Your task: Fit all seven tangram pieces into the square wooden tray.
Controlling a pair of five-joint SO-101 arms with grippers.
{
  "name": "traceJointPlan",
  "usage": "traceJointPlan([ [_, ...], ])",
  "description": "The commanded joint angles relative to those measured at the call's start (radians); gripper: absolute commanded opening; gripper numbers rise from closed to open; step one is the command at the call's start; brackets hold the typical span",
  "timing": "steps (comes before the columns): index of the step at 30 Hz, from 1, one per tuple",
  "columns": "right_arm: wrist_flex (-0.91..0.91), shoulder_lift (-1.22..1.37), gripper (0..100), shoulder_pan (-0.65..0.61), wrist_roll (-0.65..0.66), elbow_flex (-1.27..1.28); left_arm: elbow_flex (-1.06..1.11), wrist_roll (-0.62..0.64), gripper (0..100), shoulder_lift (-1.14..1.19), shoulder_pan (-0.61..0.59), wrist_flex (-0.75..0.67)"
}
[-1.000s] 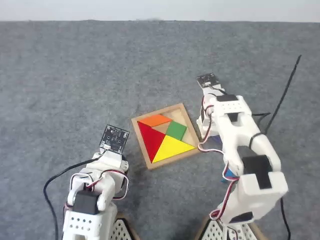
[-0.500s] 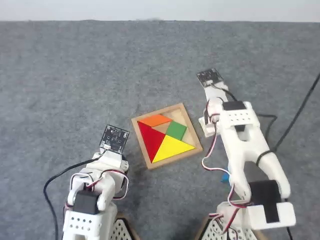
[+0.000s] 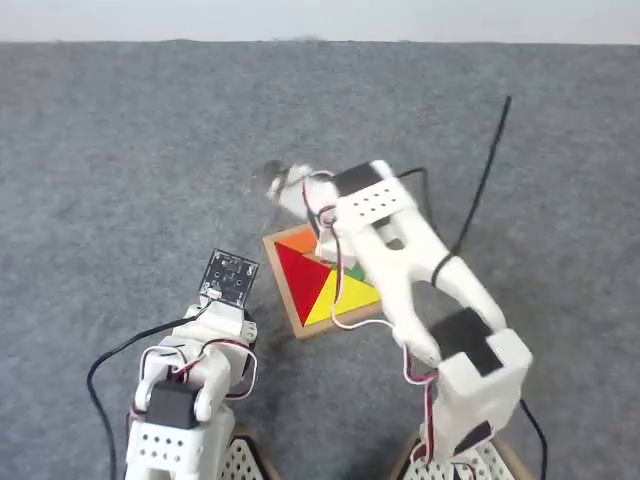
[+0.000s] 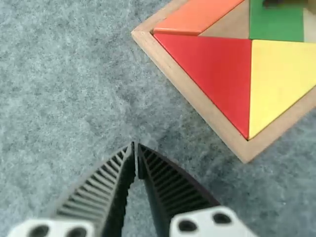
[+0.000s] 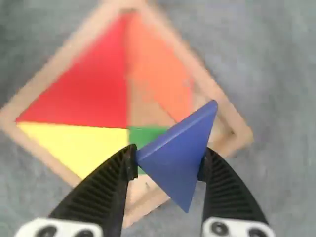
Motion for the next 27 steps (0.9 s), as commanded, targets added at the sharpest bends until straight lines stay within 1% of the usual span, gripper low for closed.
traceJointPlan([
  [1,0.027,0.004,12.1,-0.064,0.272,-0.035,-0.012,0.005,1,-0.021,-0.005,0.005],
  [6,0.035,-0.001,12.3,-0.093,0.456,-0.015,-0.012,0.005,1,-0.021,-0.005,0.005],
  [9,0.056,-0.005,14.7,-0.093,0.512,-0.014,-0.012,0.005,1,-0.021,-0.005,0.005],
  [13,0.101,-0.005,25.4,-0.093,0.526,-0.017,-0.012,0.005,1,-0.021,-0.005,0.005],
  [18,0.102,-0.007,26.3,-0.093,0.506,-0.014,-0.012,0.005,1,-0.021,-0.005,0.005],
  [20,0.091,-0.008,26.2,-0.093,0.437,-0.037,-0.012,0.005,1,-0.021,-0.005,0.005],
  [22,0.108,-0.012,25.5,-0.084,0.308,-0.098,-0.012,0.005,1,-0.021,-0.005,0.005],
  [24,0.147,-0.030,19.0,-0.065,0.126,-0.149,-0.012,0.005,1,-0.021,-0.005,0.005],
  [27,0.205,-0.085,4.3,-0.028,-0.175,-0.192,-0.012,0.005,1,-0.021,-0.005,0.005],
])
